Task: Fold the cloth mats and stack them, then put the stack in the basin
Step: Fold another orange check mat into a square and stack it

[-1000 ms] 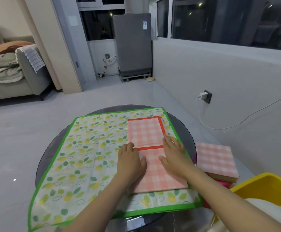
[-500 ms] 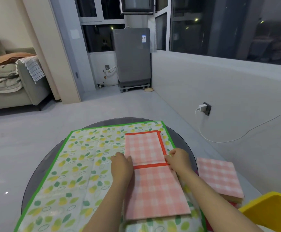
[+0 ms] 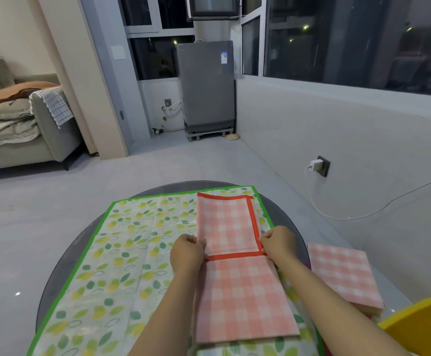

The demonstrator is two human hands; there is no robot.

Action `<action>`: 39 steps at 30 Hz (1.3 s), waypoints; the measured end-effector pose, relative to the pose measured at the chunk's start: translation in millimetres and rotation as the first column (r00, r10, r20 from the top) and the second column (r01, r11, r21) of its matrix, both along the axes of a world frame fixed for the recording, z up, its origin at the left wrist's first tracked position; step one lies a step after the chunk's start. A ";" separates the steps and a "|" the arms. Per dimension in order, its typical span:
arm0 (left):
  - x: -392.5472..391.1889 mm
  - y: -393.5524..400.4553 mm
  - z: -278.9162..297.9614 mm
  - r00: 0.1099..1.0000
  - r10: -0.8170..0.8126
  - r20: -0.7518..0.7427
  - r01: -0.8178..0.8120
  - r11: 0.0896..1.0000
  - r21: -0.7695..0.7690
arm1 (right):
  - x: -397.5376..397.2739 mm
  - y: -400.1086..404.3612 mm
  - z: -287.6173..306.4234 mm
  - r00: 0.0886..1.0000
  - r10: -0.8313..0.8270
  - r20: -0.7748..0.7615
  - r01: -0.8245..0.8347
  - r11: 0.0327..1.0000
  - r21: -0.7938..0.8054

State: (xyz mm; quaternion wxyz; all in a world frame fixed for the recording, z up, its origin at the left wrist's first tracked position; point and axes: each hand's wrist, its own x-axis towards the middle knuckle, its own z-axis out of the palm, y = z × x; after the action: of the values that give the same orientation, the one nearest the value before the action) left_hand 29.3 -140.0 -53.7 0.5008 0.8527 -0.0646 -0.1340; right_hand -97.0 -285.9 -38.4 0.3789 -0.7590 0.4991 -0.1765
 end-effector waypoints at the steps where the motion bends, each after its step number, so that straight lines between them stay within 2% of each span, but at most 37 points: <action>1: -0.6 1.8 0.6 0.999 0.008 -0.034 -0.009 0.999 -0.045 | -1.0 0.8 -0.6 1.000 0.003 0.022 -0.003 1.000 -0.002; 5: -4.1 10.0 2.8 0.989 -0.004 -0.150 -0.038 0.959 -0.280 | -6.9 3.4 -1.4 0.978 -0.016 0.208 0.000 0.997 0.078; 11: -13.2 24.8 13.9 0.980 -0.091 -0.178 0.002 0.895 -0.445 | -22.2 2.9 1.8 0.899 -0.027 0.437 -0.120 0.945 0.305; 18: -16.2 38.2 21.2 0.925 -0.185 -0.331 -0.049 0.808 -0.587 | -33.1 -0.2 3.7 0.825 -0.091 0.558 -0.207 0.870 0.448; 24: -16.6 51.1 21.2 0.963 -0.186 -0.197 0.078 0.886 -0.456 | -41.1 1.9 4.6 0.817 -0.038 0.576 -0.258 0.868 0.424; 29: -19.2 57.5 14.1 0.976 -0.218 -0.015 0.202 0.925 -0.320 | -41.9 0.0 -1.9 0.893 0.055 0.447 -0.219 0.921 0.323; 34: -24.1 56.9 6.4 0.951 -0.263 0.161 0.290 0.942 -0.170 | -44.9 3.9 -2.5 0.921 0.221 0.321 -0.275 0.952 0.135; 39: -29.4 52.3 1.4 0.911 -0.270 0.313 0.304 0.950 -0.066 | -42.0 11.6 -2.1 0.926 0.281 0.253 -0.302 0.952 0.044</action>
State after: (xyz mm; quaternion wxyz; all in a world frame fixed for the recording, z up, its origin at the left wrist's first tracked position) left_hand 0.0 -87.6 -52.2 0.5076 0.8144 -0.2721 -0.0713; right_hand -138.9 -274.3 -40.5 0.4902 -0.7811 0.3373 -0.1894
